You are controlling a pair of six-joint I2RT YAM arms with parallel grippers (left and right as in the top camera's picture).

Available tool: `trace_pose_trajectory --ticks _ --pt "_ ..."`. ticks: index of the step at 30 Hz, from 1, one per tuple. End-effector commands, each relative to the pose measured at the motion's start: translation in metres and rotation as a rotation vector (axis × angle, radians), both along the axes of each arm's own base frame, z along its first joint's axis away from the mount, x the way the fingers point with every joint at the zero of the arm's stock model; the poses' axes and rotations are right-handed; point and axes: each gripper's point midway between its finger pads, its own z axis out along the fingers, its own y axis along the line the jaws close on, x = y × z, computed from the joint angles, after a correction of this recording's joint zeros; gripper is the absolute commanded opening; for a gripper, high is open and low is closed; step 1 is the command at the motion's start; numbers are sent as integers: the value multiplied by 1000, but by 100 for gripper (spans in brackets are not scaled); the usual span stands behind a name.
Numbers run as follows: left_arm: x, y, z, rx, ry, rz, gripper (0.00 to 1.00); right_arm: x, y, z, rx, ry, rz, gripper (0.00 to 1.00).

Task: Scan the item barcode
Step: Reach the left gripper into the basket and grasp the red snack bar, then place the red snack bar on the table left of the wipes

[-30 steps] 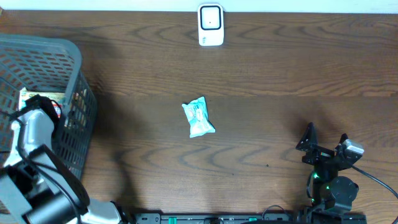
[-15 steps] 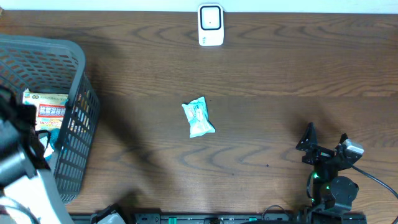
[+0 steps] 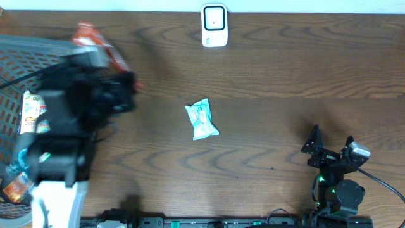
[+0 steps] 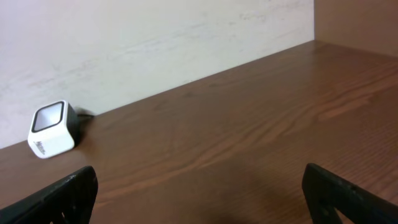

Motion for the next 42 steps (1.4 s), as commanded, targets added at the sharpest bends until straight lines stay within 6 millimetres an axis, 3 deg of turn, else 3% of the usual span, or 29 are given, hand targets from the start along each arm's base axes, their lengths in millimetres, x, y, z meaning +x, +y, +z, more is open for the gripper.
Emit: trace_pose_trajectory --ticks 1,3,5,7,10,14,20,25,26,28,30,37,42 --pt "9 -1 -49 276 131 49 7 0 0 0 12 -3 0 99" --pt "8 -4 -76 363 225 62 7 0 0 0 12 -3 0 99" --pt "7 -16 -118 434 362 8 7 0 0 0 12 -3 0 99" --pt "8 -19 -143 459 438 -5 7 0 0 0 12 -3 0 99" --pt "9 -22 -181 449 549 17 7 0 0 0 12 -3 0 99" --pt "17 -44 -225 374 611 -41 7 0 0 0 12 -3 0 99" --pt "23 -48 -272 333 673 15 7 0 0 0 12 -3 0 99" --pt "20 -47 -293 322 701 44 8 0 0 0 12 -3 0 99" --pt "18 -47 -296 319 701 48 17 0 0 0 12 -3 0 99" --pt "14 -45 -303 300 714 79 64 0 0 0 12 -3 0 99" --pt "9 -43 -309 278 729 116 96 0 0 0 12 -3 0 99" --pt "-13 -35 -329 269 784 160 99 0 0 0 12 -3 0 99" --pt "-14 -36 -332 261 784 160 99 0 0 0 12 -3 0 99"
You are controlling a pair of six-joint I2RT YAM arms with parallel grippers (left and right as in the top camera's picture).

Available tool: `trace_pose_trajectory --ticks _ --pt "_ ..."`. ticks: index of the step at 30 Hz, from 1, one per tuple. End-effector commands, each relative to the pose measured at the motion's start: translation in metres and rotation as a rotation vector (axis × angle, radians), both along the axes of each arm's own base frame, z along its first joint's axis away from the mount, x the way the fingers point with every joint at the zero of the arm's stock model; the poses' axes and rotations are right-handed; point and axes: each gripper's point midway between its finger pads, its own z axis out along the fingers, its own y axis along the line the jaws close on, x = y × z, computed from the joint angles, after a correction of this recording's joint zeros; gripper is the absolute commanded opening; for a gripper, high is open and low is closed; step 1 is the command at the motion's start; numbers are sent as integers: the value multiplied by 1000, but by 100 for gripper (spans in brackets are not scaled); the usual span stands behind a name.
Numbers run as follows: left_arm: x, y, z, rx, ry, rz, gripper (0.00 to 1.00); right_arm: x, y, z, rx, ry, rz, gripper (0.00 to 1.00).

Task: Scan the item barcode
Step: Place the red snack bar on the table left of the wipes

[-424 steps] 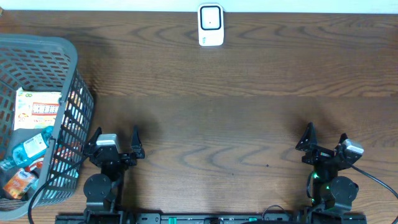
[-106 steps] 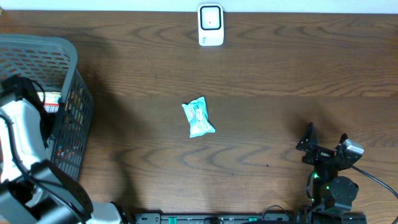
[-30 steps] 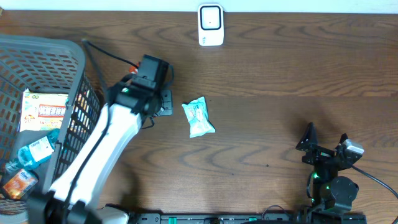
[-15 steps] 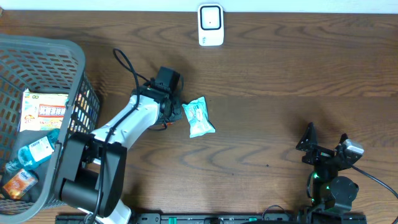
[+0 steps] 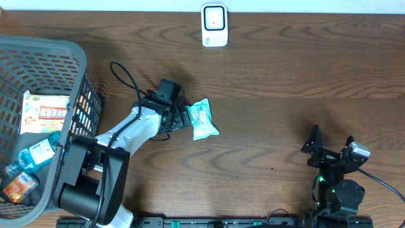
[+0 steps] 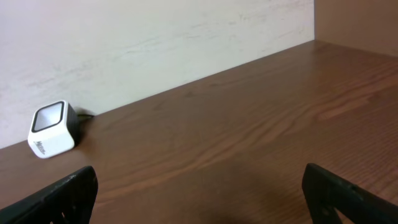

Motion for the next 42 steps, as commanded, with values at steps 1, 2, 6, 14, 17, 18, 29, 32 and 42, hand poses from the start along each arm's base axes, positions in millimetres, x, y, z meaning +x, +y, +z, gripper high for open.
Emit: trace_pose_trajectory --ticks 1,2,6,14,17,18,29,32,42 --pt "-19 3 -17 -4 73 25 100 0 1 0 12 -3 0 99" --pt "-19 3 -17 -4 73 25 100 0 1 0 13 -3 0 99" --pt "-19 2 -17 -5 71 28 100 0 1 0 13 -3 0 99" --pt "-13 0 16 -30 -7 11 100 0 1 0 13 -3 0 99" --pt "-9 -1 45 -57 -83 7 100 0 1 0 13 -3 0 99" --pt "-8 -1 54 -62 -106 8 100 0 1 0 13 -3 0 99" --pt "-17 17 111 -29 -249 21 100 0 1 0 13 -3 0 99" --pt "-19 19 112 -22 -249 13 100 0 1 0 13 -3 0 99" --pt "-25 29 139 37 -282 -38 100 0 1 0 13 -3 0 99"
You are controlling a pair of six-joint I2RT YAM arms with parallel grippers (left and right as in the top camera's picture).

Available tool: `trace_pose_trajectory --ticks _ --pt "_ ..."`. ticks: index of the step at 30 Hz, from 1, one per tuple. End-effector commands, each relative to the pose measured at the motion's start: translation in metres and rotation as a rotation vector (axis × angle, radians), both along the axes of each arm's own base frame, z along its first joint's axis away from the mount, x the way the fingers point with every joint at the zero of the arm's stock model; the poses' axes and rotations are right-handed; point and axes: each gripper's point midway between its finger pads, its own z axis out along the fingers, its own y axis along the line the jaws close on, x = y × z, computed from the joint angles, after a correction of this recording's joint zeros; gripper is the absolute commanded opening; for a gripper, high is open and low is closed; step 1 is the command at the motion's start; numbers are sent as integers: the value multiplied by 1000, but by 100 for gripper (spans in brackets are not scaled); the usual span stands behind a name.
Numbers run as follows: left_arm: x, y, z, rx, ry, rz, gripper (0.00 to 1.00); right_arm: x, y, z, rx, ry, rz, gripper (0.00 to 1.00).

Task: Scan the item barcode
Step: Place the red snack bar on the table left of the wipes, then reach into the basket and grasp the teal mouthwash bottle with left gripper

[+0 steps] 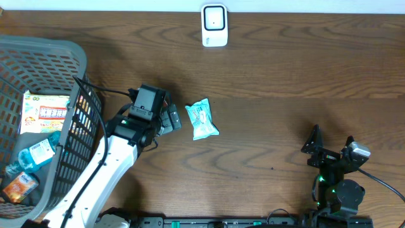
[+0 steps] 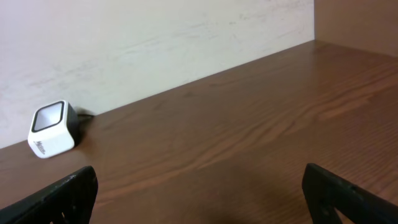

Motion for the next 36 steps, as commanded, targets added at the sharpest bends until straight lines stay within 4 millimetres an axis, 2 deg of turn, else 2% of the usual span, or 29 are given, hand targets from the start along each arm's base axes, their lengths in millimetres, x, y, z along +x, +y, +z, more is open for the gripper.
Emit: trace_pose_trajectory --ticks 1,6,14,19,24,30,32,33,36 --pt "3 12 39 69 -91 -30 100 0 1 0 12 -3 0 99" --pt "-11 43 92 163 -203 47 100 0 1 0 12 -3 0 99" --pt "-37 54 185 71 -453 83 100 0 1 0 12 -3 0 99" --pt "-51 70 227 63 -590 138 100 0 1 0 12 -3 0 99" --pt "-59 104 251 168 -665 265 100 0 1 0 12 -3 0 99" --pt "-74 163 284 321 -721 528 100 0 1 0 12 -3 0 99" --pt "-78 181 285 351 -709 613 100 0 1 0 12 -3 0 99" --pt "-83 196 282 357 -692 703 100 0 1 0 12 -3 0 99" --pt "-87 219 268 339 -634 851 100 0 1 0 12 -3 0 99"
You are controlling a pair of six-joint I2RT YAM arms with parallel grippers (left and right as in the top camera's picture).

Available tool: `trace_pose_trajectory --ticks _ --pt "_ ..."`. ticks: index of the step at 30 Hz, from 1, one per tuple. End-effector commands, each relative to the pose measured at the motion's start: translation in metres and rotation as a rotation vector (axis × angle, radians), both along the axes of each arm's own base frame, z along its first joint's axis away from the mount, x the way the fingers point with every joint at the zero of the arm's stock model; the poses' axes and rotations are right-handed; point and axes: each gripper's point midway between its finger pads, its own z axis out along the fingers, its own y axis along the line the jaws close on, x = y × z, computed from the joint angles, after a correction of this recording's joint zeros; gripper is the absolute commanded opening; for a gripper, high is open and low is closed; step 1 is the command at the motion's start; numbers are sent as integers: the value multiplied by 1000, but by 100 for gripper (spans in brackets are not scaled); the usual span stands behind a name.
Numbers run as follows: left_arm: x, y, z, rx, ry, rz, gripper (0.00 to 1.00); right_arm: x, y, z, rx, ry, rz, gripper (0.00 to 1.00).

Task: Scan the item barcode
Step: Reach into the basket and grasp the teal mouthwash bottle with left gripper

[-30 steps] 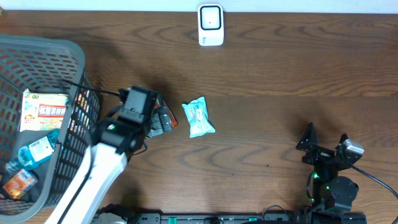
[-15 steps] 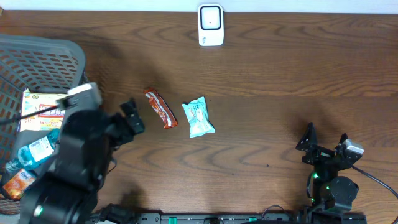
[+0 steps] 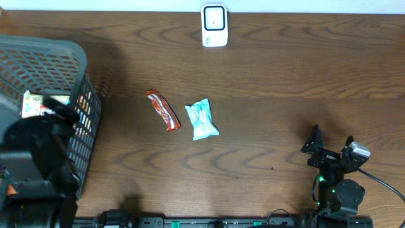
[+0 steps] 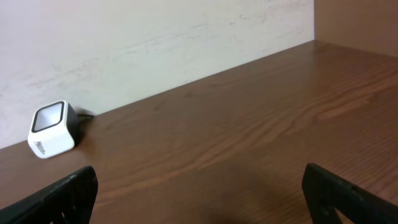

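Observation:
A red snack bar [image 3: 163, 109] lies on the table, just left of a light-blue packet [image 3: 202, 119]. The white barcode scanner [image 3: 214, 25] stands at the far edge, and the right wrist view shows the scanner [image 4: 53, 129] at its left. My left arm [image 3: 35, 158] is a dark blur over the basket at lower left; its fingers cannot be made out. My right gripper [image 3: 330, 144] rests open at the near right with nothing between its fingers [image 4: 65, 196].
A grey mesh basket [image 3: 44, 50] at the left holds several packaged items, among them a white and orange box [image 3: 44, 104]. A pale wall runs behind the scanner.
My left gripper was on the table just left of the light-blue packet. The arm is now back over the basket, and the red snack bar lies where the gripper was.
First my left arm was by the basket's rim with a red-orange packet at its gripper. Then the gripper was down beside the light-blue packet, and it stayed there. Now the red bar lies free on the table and the arm is at the basket. My right arm never moved.

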Motion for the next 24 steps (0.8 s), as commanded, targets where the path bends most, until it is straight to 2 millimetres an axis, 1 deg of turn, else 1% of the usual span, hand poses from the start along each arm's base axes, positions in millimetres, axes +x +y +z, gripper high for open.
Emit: trace_pose_trajectory --ticks 1,6,9,13,16,21,24 --pt "-7 34 -14 -86 9 200 100 0 1 0 13 -3 0 99" --pt "-13 78 -62 -338 26 474 100 0 1 0 13 -3 0 99" --pt "-7 97 -92 -494 51 539 100 0 1 0 13 -3 0 99" --pt "7 113 -140 -689 134 562 100 0 1 0 13 -3 0 99" --pt "13 123 -177 -805 203 620 100 0 1 0 12 -3 0 99" --pt "18 134 -236 -905 347 693 100 0 1 0 12 -3 0 99" --pt "24 140 -266 -935 412 711 100 0 1 0 13 -3 0 99"
